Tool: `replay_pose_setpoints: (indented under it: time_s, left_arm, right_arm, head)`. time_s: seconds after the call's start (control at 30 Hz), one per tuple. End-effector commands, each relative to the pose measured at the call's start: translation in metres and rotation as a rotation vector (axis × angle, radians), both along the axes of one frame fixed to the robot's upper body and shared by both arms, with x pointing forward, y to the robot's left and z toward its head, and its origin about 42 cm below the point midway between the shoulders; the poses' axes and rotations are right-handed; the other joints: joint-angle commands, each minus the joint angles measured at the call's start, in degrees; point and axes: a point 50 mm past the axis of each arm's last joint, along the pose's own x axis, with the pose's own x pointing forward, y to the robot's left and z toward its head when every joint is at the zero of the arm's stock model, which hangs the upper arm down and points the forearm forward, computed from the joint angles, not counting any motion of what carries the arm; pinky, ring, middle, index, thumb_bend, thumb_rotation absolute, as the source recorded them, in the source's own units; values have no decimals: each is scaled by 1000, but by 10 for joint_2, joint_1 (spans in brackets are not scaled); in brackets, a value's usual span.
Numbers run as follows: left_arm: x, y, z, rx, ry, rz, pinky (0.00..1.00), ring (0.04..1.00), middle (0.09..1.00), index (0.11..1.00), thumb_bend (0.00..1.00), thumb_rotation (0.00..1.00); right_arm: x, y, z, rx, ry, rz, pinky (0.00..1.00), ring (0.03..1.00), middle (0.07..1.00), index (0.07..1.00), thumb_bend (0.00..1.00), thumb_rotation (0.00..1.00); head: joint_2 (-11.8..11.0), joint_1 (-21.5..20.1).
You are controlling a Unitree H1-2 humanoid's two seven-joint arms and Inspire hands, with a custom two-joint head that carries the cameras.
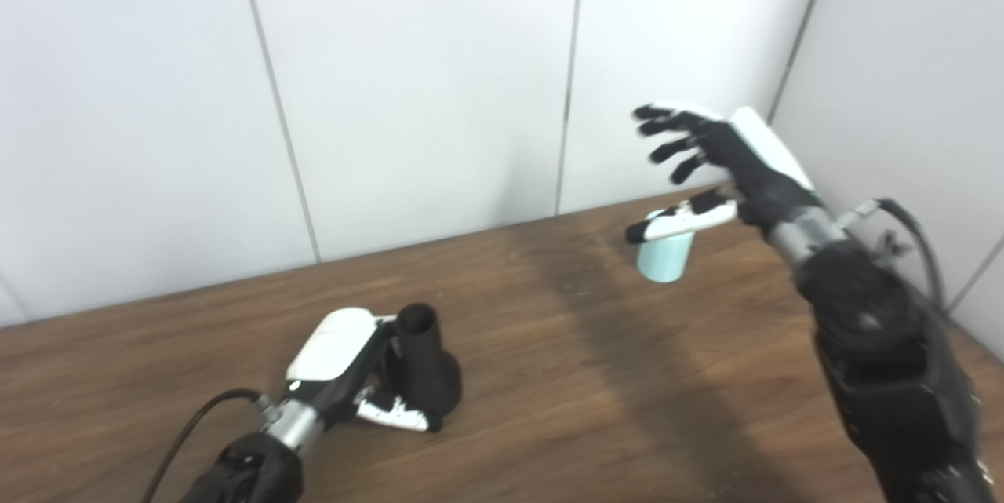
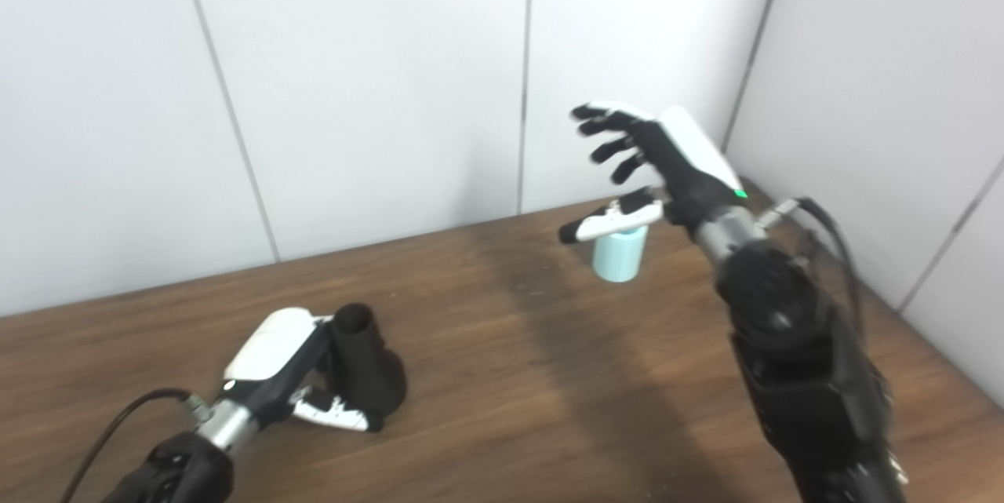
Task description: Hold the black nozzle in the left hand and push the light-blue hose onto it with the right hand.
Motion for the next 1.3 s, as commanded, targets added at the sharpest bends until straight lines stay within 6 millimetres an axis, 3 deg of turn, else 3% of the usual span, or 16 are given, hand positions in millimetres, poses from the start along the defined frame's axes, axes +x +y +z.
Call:
replay_pose_setpoints:
  time_s: [0.0,0.17,0.33,0.5,0.77,0.97,1.1,1.27]
  left_arm:
    - [-17,66,-65,261,183,94,313,407,420,505,523,0]
    - [-15,72,-71,228,173,79,304,406,433,505,524,0]
    - [-15,76,-76,219,171,68,320,406,442,503,524,0]
    - [-15,79,-75,229,164,68,325,405,433,505,524,0]
    - [-14,79,-75,228,174,74,310,397,431,506,524,0]
    - [-15,77,-76,218,183,71,352,406,440,504,525,0]
    - [-16,78,-76,217,184,70,313,405,438,505,524,0]
    - [-17,80,-78,223,190,70,310,403,436,507,524,0]
  right_arm:
    - [6,-10,37,-63,-62,-30,540,697,794,810,764,84]
    - [35,-24,44,-137,47,-97,575,718,799,820,772,125]
    - [58,-31,44,-227,175,-188,648,801,855,868,809,161]
    - [73,-40,44,-250,218,-227,745,883,887,875,831,185]
    - [96,-51,41,-245,332,-227,823,919,917,897,858,205]
    - [104,-55,33,-196,413,-205,900,966,955,922,897,230]
    - [110,-58,26,-169,466,-195,916,973,977,938,918,232]
    - [116,-60,24,-174,500,-202,820,902,985,944,944,232]
  head:
    - [-4,-11]
    - [-9,-29]
    - [-13,-30]
    - [-16,-32]
    - [-19,-37]
    - [-21,-38]
    - [-25,-40]
    - [-25,-40]
